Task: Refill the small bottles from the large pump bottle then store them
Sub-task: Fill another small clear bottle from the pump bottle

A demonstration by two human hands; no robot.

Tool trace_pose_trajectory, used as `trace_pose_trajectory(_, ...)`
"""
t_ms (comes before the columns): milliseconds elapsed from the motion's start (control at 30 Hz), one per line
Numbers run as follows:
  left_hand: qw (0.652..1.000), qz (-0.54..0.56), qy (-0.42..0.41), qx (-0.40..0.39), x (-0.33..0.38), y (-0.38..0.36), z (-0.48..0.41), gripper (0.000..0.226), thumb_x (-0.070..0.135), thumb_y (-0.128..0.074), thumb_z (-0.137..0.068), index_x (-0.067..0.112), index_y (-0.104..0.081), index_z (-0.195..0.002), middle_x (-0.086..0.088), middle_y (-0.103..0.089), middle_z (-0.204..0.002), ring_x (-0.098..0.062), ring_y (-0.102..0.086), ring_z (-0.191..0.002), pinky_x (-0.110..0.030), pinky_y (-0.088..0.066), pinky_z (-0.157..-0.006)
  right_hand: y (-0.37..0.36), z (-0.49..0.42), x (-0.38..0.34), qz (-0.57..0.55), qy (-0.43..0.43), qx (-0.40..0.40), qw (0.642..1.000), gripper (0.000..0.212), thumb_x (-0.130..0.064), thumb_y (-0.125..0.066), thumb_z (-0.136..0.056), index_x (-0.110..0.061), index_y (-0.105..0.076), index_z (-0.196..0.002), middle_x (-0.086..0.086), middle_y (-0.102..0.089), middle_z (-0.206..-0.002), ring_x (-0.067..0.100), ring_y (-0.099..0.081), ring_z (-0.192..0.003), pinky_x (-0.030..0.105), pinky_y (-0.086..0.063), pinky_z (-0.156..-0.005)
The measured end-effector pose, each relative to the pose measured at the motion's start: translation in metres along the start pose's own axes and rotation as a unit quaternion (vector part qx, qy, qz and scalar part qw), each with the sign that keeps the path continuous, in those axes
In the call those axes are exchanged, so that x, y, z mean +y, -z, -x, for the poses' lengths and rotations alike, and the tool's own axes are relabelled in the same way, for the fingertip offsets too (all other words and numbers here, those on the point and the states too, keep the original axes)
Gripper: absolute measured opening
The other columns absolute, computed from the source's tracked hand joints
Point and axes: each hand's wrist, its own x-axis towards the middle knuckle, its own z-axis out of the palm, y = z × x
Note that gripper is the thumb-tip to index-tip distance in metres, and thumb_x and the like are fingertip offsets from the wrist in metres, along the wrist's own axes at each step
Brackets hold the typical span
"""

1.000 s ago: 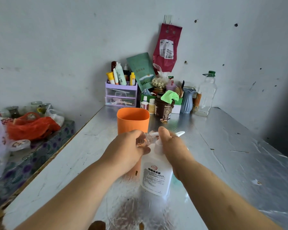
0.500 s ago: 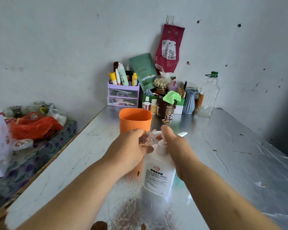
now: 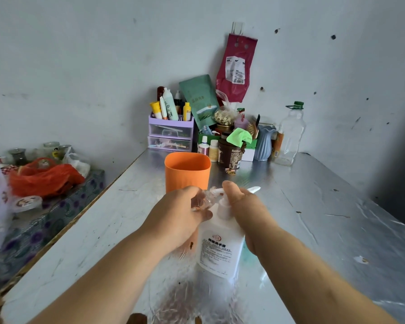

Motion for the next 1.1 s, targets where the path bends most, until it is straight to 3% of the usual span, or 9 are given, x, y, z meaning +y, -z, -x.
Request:
trace_pose_trajectory(100, 1.0, -0.001, -0.004, 0.007, 0.006, 0.002, 0.002, 0.02, 0.037, -0.071, -0.085, 0.034, -0.056, -0.097, 0.013, -0.067, -0.109, -0.011, -0.063, -0.098, -0.029, -0.048, -0.079, 0.004, 0.006, -0.006, 0.002, 0.021, -0.018, 1.0, 0.031, -0.047, -0.051, -0.08, -0.018, -0.062, -0.079, 0.01, -0.062, -0.085, 0.02, -0.057, -0.069, 0.029, -0.049, -0.074)
trace_pose_trajectory(233, 1.0, -0.004, -0.008, 0.005, 0.011, 0.005, 0.002, 0.024, 0.036, -0.071, -0.085, 0.031, -0.058, -0.104, 0.012, -0.067, -0.112, -0.012, -0.062, -0.099, -0.031, -0.049, -0.081, 0.002, 0.01, -0.011, -0.008, -0.022, -0.015, 1.0, 0.036, -0.051, -0.051, -0.061, -0.018, -0.062, -0.067, 0.01, -0.063, -0.077, 0.026, -0.058, -0.075, 0.043, -0.05, -0.083)
trace_pose_trajectory(467, 1.0, 0.004, -0.002, 0.009, 0.006, 0.004, 0.0, 0.029, 0.036, -0.073, -0.084, 0.031, -0.061, -0.11, 0.014, -0.067, -0.114, -0.011, -0.063, -0.102, -0.035, -0.051, -0.088, -0.001, 0.006, -0.012, 0.004, -0.018, -0.007, 1.0, 0.039, -0.054, -0.049, -0.063, -0.019, -0.065, -0.071, 0.017, -0.069, -0.089, 0.031, -0.063, -0.085, 0.051, -0.047, -0.094)
trace_pose_trajectory(600, 1.0, 0.009, -0.011, 0.012, 0.005, 0.003, 0.0, 0.026, 0.035, -0.073, -0.084, 0.03, -0.062, -0.107, 0.014, -0.068, -0.111, -0.011, -0.063, -0.101, -0.034, -0.051, -0.086, 0.0, 0.002, -0.009, 0.016, 0.003, -0.005, 1.0, 0.041, -0.051, -0.049, -0.074, -0.014, -0.064, -0.08, 0.019, -0.068, -0.101, 0.035, -0.064, -0.095, 0.05, -0.047, -0.094)
trace_pose_trajectory(700, 1.0, 0.006, -0.012, 0.013, 0.001, 0.0, -0.001, 0.025, 0.036, -0.074, -0.083, 0.031, -0.062, -0.105, 0.014, -0.068, -0.108, -0.011, -0.063, -0.097, -0.034, -0.051, -0.085, 0.0, -0.001, 0.0, 0.01, 0.021, 0.012, 1.0, 0.046, -0.057, -0.049, -0.077, -0.015, -0.064, -0.088, 0.016, -0.069, -0.098, 0.031, -0.065, -0.089, 0.048, -0.049, -0.091)
trace_pose_trajectory(833, 1.0, 0.0, -0.002, 0.002, -0.002, -0.001, 0.0, 0.025, 0.037, -0.073, -0.083, 0.033, -0.062, -0.105, 0.016, -0.068, -0.11, -0.01, -0.063, -0.099, -0.036, -0.051, -0.087, -0.001, 0.0, 0.003, 0.012, 0.012, 0.008, 1.0, 0.035, -0.054, -0.047, -0.087, -0.022, -0.061, -0.089, 0.01, -0.07, -0.096, 0.029, -0.065, -0.094, 0.046, -0.051, -0.092)
trace_pose_trajectory(1000, 1.0, -0.003, 0.002, 0.002, 0.006, 0.001, 0.002, 0.021, 0.037, -0.073, -0.084, 0.035, -0.055, -0.094, 0.013, -0.067, -0.109, -0.012, -0.063, -0.1, -0.036, -0.051, -0.086, 0.002, 0.008, -0.012, 0.032, -0.021, -0.013, 0.999, 0.041, -0.05, -0.044, -0.075, -0.014, -0.064, -0.083, 0.018, -0.069, -0.101, 0.034, -0.065, -0.095, 0.05, -0.049, -0.096)
trace_pose_trajectory(1100, 1.0, -0.009, 0.001, 0.01, 0.01, 0.005, 0.003, 0.022, 0.037, -0.073, -0.084, 0.035, -0.057, -0.098, 0.013, -0.067, -0.111, -0.013, -0.063, -0.099, -0.036, -0.052, -0.086, 0.003, 0.01, -0.017, 0.015, -0.035, -0.001, 0.999, 0.043, -0.05, -0.048, -0.069, -0.013, -0.066, -0.083, 0.017, -0.07, -0.1, 0.035, -0.066, -0.093, 0.044, -0.05, -0.09)
